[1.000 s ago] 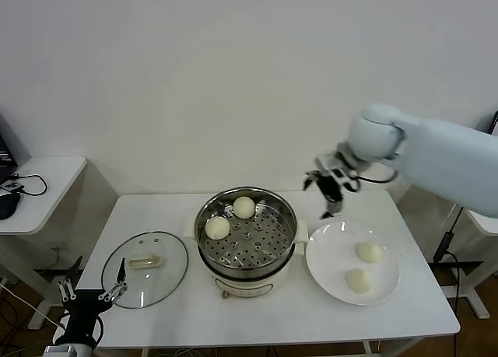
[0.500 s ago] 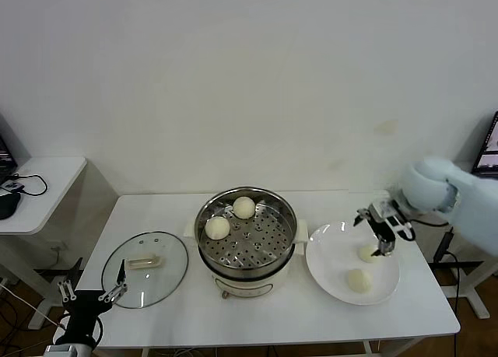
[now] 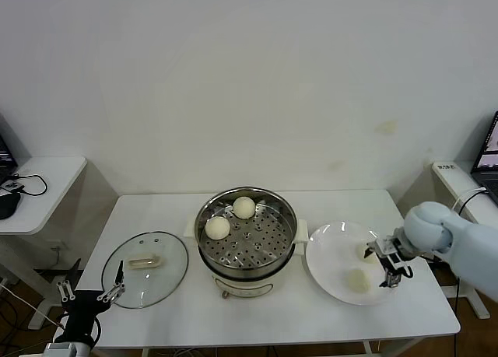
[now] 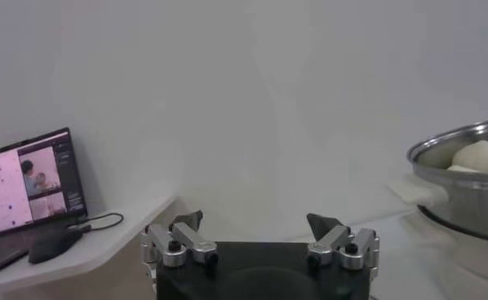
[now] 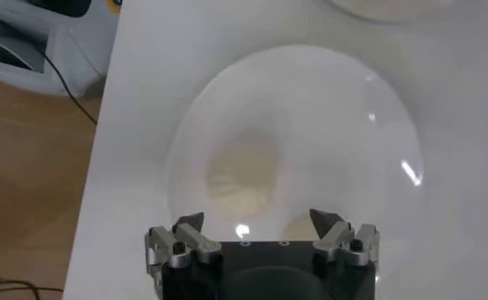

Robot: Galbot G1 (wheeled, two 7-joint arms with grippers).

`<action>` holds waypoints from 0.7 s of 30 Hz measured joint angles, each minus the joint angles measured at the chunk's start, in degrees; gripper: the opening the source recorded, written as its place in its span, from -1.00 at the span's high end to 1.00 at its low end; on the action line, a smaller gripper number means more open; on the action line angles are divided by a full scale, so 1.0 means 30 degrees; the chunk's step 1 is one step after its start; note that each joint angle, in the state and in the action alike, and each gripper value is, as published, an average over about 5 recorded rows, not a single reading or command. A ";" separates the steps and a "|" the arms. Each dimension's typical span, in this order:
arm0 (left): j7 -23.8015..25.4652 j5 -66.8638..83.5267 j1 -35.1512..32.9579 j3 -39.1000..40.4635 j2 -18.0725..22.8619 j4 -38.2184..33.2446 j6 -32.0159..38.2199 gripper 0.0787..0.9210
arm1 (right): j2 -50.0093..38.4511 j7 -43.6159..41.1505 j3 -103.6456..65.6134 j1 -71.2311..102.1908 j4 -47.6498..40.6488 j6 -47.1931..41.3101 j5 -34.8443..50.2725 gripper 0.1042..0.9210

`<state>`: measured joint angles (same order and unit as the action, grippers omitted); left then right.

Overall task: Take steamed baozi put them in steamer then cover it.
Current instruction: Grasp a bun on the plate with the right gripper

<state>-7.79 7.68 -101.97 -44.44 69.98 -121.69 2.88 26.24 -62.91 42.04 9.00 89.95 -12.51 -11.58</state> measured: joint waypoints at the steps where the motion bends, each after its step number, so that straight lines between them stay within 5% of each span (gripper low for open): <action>1: 0.0000 0.0002 -0.0002 -0.0008 -0.0002 0.0022 0.0001 -0.77 | 0.0074 0.0038 -0.0110 0.0180 -0.0067 -0.0037 -0.0055 -0.68; 21: 0.0002 0.0024 -0.0067 -0.0186 0.0072 0.0076 0.0016 -0.77 | 0.1884 0.0601 -0.1056 0.1711 -0.1590 -0.0627 -0.0629 -0.56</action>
<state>-7.79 7.75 -102.17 -45.00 70.20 -121.47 2.93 31.89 -61.10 38.87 14.13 85.18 -14.39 -13.47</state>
